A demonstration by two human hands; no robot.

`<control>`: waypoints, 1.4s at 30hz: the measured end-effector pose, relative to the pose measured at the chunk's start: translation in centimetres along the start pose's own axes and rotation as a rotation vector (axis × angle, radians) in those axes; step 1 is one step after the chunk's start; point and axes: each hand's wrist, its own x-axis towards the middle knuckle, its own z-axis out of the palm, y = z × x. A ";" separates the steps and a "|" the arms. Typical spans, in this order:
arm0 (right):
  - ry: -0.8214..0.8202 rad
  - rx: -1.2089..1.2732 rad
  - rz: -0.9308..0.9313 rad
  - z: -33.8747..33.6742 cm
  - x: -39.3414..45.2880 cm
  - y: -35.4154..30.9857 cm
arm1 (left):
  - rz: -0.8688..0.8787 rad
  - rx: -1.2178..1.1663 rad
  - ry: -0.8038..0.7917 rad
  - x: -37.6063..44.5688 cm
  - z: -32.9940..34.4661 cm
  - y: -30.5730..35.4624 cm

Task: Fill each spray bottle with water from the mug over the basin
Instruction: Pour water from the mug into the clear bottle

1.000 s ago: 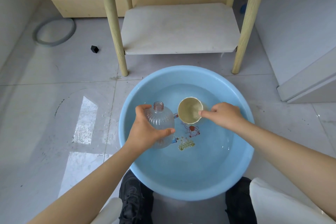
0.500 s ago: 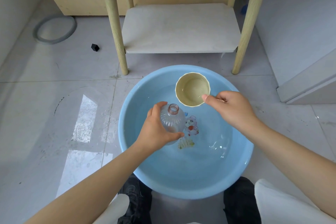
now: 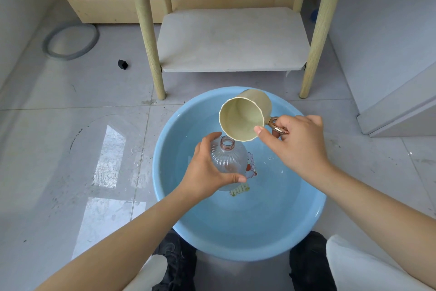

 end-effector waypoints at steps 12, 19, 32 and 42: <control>0.110 -0.044 -0.114 -0.1 0.2 -0.5 | -0.023 -0.054 -0.057 0.2 0.0 0.1; 0.157 -0.083 -0.183 0.0 0.0 -0.4 | -0.041 -0.012 -0.027 0.2 0.0 0.2; 0.186 -0.117 -0.239 -0.1 0.2 -0.5 | -0.047 0.008 -0.011 0.1 -0.2 0.5; 0.224 -0.144 -0.299 -0.3 0.5 -0.4 | -0.062 0.003 -0.025 -0.1 -0.4 1.0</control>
